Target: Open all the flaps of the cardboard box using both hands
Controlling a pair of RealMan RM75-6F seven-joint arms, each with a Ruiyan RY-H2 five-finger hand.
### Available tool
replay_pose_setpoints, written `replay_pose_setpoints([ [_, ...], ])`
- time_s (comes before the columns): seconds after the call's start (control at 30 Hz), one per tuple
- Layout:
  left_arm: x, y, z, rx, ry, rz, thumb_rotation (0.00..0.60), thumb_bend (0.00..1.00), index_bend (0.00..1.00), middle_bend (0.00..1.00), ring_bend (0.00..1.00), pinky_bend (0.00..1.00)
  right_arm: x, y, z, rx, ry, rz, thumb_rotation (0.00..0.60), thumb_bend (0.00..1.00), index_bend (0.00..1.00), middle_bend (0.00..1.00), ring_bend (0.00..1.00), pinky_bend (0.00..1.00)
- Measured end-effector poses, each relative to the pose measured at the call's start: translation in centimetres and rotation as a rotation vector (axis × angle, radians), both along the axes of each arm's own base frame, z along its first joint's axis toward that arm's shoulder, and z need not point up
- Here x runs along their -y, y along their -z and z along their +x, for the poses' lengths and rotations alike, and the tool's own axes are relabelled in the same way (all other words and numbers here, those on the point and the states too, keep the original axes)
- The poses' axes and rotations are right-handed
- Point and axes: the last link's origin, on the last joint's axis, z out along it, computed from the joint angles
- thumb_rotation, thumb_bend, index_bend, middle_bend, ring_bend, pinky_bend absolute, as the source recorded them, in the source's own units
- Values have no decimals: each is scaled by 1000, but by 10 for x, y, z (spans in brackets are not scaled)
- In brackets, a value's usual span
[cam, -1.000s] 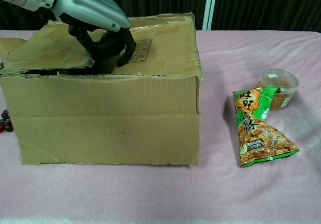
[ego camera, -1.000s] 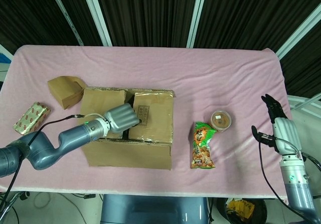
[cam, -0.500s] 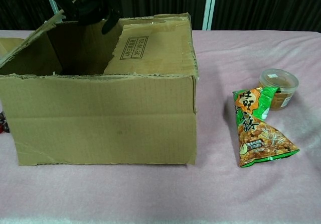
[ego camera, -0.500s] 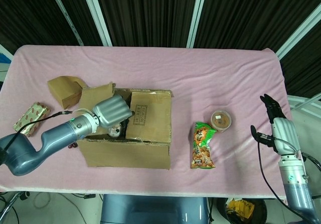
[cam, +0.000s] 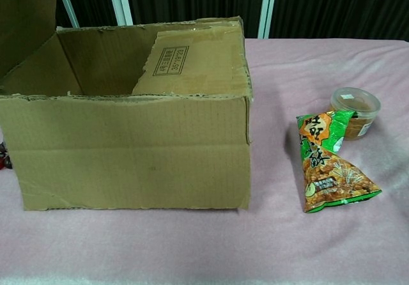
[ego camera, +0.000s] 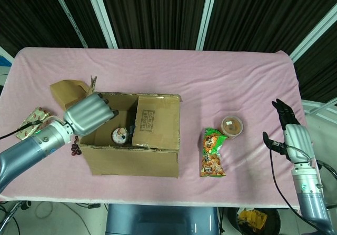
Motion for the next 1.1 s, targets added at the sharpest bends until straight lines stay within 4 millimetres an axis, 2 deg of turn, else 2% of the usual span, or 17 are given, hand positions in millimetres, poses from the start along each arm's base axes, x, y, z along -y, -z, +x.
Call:
replay_pose_setpoints([
  [0.33,33,-46,-40,-5,-77,110,600,950,450,629,466,493,-2,4,3,-11,-11,12,600,484,0,19,31,249],
  [0.5,48,-58,-62,19,-137,144,600,946,450,626,466,493,1,6,6,-8,-14,22,600,484,0,19,31,249],
  [0.7,67,-68,-99,50,-245,186,600,921,446,620,465,492,3,10,13,-20,-31,38,600,484,0,19,31,249],
  [0.77,73,-69,-113,69,-285,200,600,865,438,611,458,487,4,11,16,-27,-36,44,600,484,0,19,31,249],
  [0.87,76,-68,-124,127,-309,224,600,671,377,527,388,418,6,11,19,-43,-44,48,600,484,0,19,31,249],
  [0.93,78,-65,-132,189,-317,249,600,491,283,370,261,312,7,11,23,-60,-54,50,600,484,0,19,31,249],
  [1.0,80,-60,-140,254,-325,275,600,360,191,203,128,205,9,11,27,-80,-68,52,600,484,0,19,31,249],
  [1.03,81,-55,-146,298,-333,293,600,305,138,121,61,142,11,11,30,-95,-79,54,600,484,0,19,31,249],
  [1.1,83,-45,-155,361,-351,323,600,244,72,41,7,84,14,10,35,-123,-100,57,600,484,0,19,31,249],
])
